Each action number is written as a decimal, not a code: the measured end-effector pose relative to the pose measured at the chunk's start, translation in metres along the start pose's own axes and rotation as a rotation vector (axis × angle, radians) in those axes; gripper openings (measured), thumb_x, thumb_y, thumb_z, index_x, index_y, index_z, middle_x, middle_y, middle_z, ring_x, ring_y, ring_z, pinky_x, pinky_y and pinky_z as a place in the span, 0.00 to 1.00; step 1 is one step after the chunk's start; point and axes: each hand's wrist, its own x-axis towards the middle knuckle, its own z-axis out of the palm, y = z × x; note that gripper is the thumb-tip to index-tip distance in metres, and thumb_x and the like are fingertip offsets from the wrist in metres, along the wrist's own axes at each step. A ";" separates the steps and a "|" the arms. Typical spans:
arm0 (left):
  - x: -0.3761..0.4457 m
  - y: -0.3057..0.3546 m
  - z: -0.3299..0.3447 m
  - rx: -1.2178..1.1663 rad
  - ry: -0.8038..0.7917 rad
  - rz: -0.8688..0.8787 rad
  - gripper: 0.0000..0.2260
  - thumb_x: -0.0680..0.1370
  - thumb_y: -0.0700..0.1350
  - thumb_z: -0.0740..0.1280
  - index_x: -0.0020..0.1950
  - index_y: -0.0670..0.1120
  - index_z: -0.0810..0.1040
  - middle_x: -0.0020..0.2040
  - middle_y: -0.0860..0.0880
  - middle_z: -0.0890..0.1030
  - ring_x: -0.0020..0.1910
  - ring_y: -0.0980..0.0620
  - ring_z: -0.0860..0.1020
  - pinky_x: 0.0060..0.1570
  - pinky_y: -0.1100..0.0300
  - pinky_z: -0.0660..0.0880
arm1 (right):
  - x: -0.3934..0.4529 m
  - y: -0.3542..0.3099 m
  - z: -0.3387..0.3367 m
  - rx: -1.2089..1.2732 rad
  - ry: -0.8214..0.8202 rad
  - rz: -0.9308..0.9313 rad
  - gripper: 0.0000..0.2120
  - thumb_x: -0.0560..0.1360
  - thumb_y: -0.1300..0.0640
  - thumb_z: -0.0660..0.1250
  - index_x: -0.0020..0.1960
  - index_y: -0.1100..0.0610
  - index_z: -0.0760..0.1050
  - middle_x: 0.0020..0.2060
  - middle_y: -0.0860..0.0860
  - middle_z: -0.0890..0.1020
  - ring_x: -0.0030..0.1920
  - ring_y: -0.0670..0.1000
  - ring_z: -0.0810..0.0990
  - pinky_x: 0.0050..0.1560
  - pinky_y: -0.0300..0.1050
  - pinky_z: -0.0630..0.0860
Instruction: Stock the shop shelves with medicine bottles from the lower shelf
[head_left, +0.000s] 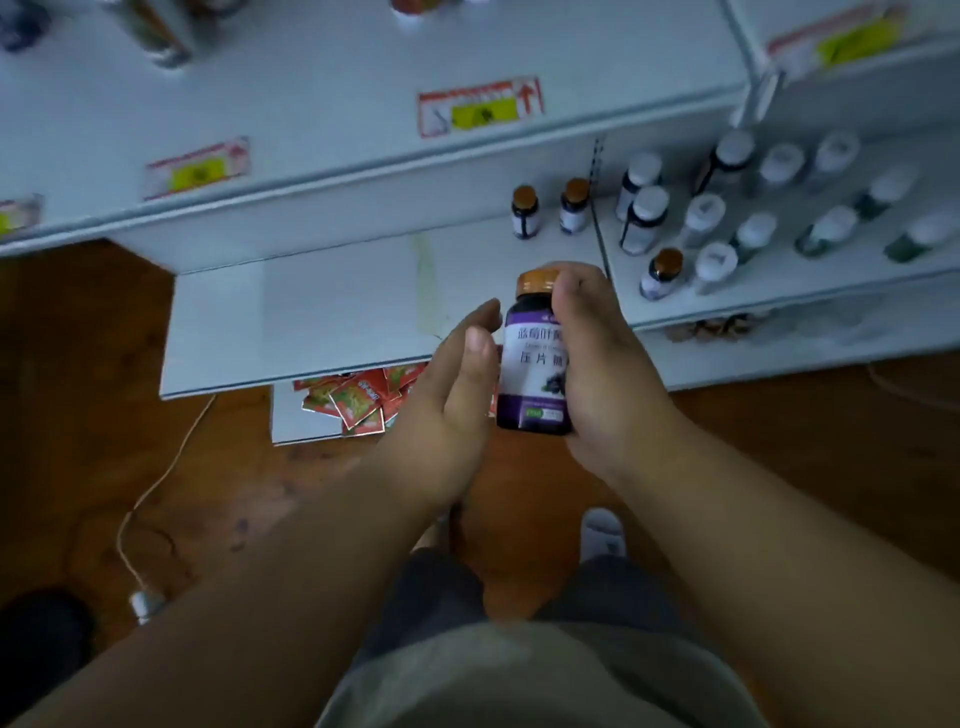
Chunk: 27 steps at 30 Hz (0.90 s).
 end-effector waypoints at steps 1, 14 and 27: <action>-0.010 0.008 -0.005 -0.036 0.038 0.006 0.41 0.69 0.79 0.45 0.77 0.61 0.61 0.72 0.60 0.71 0.71 0.60 0.69 0.71 0.51 0.68 | -0.006 -0.009 0.008 -0.019 -0.025 -0.024 0.14 0.74 0.35 0.61 0.51 0.43 0.75 0.49 0.54 0.81 0.51 0.57 0.83 0.52 0.63 0.81; -0.064 0.016 -0.199 0.058 0.202 0.206 0.37 0.73 0.77 0.44 0.78 0.63 0.55 0.76 0.62 0.63 0.75 0.60 0.62 0.73 0.47 0.64 | -0.009 -0.072 0.209 -0.342 -0.218 -0.368 0.15 0.79 0.36 0.54 0.55 0.43 0.72 0.42 0.42 0.80 0.43 0.47 0.82 0.45 0.50 0.81; 0.002 0.014 -0.348 0.237 0.254 0.256 0.36 0.74 0.74 0.44 0.79 0.60 0.53 0.77 0.60 0.61 0.71 0.66 0.63 0.69 0.58 0.64 | 0.091 -0.104 0.334 -0.564 -0.145 -0.558 0.12 0.73 0.36 0.58 0.54 0.38 0.69 0.48 0.39 0.79 0.49 0.43 0.80 0.49 0.45 0.79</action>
